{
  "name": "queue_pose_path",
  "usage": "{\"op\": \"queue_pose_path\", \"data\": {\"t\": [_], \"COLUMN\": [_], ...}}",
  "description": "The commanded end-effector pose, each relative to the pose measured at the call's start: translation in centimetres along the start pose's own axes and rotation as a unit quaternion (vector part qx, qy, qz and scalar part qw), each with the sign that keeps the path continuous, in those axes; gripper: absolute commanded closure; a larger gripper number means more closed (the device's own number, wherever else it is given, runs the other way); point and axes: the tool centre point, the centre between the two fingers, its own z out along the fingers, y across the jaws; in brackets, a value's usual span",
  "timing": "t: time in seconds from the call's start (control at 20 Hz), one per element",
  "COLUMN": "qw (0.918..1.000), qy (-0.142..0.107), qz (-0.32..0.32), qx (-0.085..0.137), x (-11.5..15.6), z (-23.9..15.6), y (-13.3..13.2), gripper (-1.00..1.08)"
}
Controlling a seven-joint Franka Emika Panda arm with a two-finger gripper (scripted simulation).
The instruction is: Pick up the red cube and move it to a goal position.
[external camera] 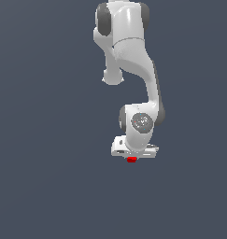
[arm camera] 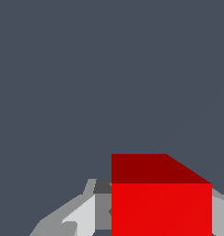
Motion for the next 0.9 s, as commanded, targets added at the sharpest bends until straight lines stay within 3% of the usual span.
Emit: {"op": "queue_pose_path", "data": {"t": [0.0, 0.45, 0.85], "qw": [1.0, 1.0, 1.0], "qy": [0.0, 0.0, 0.0], "qz": [0.0, 0.0, 0.0], "qx": [0.0, 0.0, 0.0], "x": [0.0, -0.3, -1.2], "z": [0.0, -1.1, -5.4], "y": [0.0, 0.5, 2.3], "gripper": [1.08, 1.08, 1.08]}}
